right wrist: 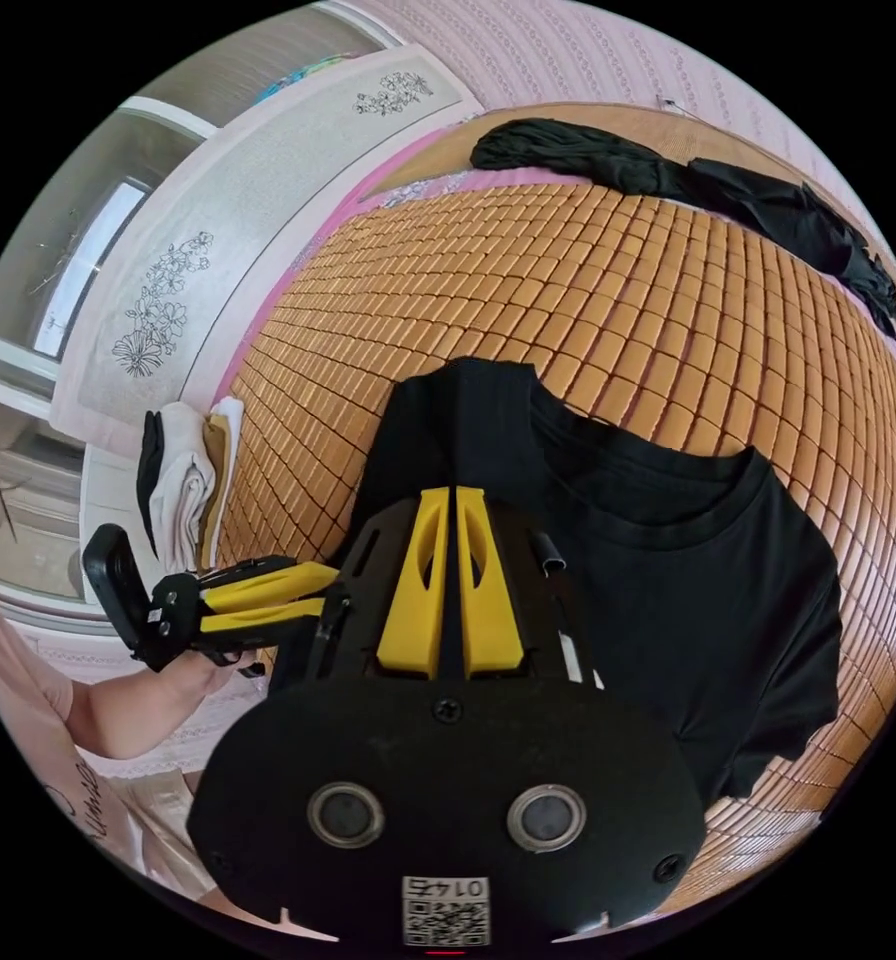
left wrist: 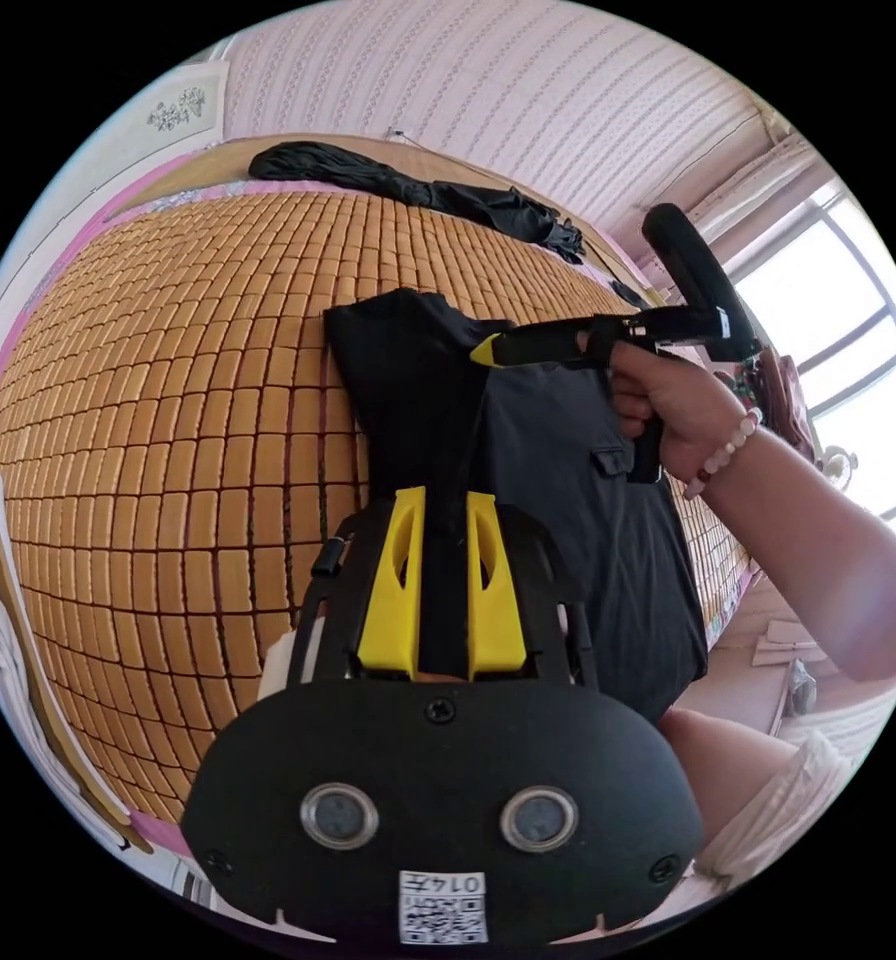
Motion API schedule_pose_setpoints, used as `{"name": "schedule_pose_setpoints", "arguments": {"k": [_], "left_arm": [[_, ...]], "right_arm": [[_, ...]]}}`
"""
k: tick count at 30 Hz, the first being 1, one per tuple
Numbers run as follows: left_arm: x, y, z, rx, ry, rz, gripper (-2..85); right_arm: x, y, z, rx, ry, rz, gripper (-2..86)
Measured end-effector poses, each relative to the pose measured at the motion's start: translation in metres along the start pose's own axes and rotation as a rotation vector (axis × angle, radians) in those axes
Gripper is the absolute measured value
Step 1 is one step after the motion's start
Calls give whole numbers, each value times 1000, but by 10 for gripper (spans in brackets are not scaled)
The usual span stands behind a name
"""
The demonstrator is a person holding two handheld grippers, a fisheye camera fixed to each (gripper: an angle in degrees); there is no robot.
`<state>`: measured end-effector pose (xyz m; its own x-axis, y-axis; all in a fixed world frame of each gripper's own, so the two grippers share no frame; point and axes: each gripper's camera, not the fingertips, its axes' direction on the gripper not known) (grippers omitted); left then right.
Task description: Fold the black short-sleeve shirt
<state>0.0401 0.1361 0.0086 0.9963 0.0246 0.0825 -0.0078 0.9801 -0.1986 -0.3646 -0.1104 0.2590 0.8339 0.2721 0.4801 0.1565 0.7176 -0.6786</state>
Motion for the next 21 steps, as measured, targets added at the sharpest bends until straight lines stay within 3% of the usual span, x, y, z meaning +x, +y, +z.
{"name": "schedule_pose_setpoints", "arguments": {"k": [6, 9, 12, 17, 21], "left_arm": [[32, -14, 41, -67, -86, 52, 55], [45, -22, 52, -87, -115, 70, 52], [53, -32, 56, -93, -121, 58, 52], [51, -76, 55, 0, -218, 62, 51], [50, -133, 90, 30, -172, 43, 51]], "right_arm": [[25, 25, 11, -51, 19, 40, 45], [33, 43, -10, 47, -38, 19, 51], [49, 74, -39, 138, 5, 41, 54], [114, 107, -87, 166, 287, 87, 47], [153, 98, -79, 65, 255, 73, 9]]}}
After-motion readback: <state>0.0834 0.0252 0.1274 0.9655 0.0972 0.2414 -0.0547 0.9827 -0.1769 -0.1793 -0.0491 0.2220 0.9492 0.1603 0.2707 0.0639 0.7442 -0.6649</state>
